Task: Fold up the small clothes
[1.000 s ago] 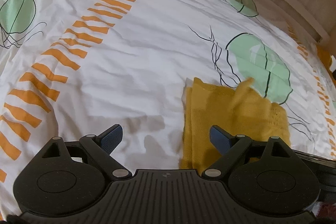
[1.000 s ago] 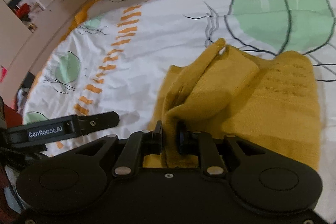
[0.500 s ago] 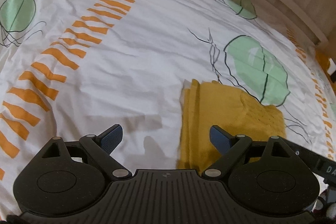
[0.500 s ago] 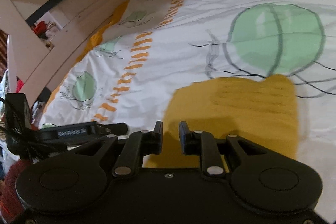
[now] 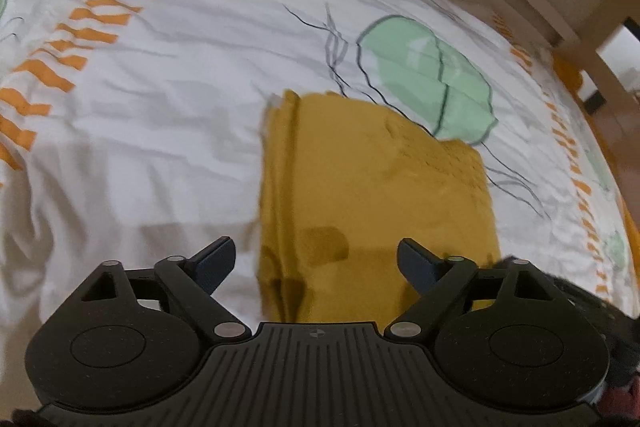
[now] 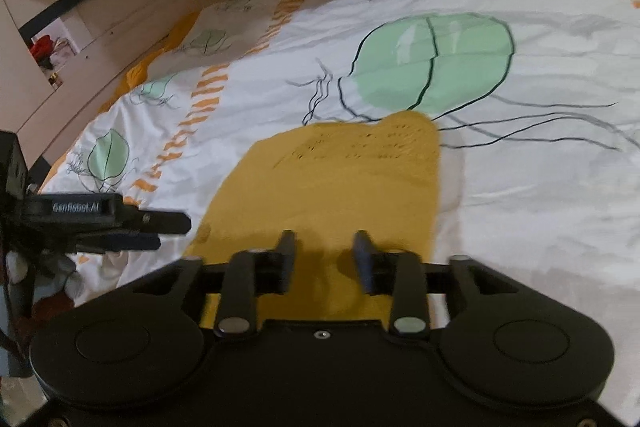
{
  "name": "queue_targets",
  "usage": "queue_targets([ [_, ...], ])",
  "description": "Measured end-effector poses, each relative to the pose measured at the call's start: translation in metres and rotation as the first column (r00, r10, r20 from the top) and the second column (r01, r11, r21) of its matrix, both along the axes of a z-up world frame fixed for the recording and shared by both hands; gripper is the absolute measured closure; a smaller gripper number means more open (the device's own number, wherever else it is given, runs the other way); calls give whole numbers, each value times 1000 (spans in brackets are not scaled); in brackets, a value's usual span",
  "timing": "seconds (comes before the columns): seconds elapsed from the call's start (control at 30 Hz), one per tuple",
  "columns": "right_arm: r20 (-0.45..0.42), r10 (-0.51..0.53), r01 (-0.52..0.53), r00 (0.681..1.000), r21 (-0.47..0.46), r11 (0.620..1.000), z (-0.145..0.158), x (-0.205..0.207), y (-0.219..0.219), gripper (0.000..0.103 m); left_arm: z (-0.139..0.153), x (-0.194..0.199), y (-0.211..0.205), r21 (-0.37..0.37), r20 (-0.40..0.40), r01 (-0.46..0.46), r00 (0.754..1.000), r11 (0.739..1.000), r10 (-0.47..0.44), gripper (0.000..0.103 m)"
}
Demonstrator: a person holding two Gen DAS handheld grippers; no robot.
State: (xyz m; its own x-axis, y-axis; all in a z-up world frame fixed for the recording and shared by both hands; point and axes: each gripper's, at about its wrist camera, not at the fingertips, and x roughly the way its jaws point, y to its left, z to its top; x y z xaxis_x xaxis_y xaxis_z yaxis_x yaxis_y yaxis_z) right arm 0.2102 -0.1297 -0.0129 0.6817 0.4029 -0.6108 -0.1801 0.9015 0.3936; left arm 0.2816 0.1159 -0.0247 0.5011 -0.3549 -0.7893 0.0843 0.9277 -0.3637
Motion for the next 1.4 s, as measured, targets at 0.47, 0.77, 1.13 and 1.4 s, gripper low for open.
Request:
queue_targets([
  [0.47,-13,12,-11,1000,34,999,-10,-24,-10,54,-12,-33,-12,-59,-65,81,994,995,-84,39],
  [0.77,-16,-8,9,1000,72,997,-10,-34,-26,54,-23,-43,-13,-38,-76,32,996,999,-35,42],
  [1.13,-22,-23,25,1000,95,995,-13,-36,-36,54,-16,-48,-24,-20,4,28,1000,999,-28,65],
  [1.4,-25,-17,20,1000,99,995,-13,-35,-37,53,-13,-58,-12,-64,44,-44,998,997,47,94],
])
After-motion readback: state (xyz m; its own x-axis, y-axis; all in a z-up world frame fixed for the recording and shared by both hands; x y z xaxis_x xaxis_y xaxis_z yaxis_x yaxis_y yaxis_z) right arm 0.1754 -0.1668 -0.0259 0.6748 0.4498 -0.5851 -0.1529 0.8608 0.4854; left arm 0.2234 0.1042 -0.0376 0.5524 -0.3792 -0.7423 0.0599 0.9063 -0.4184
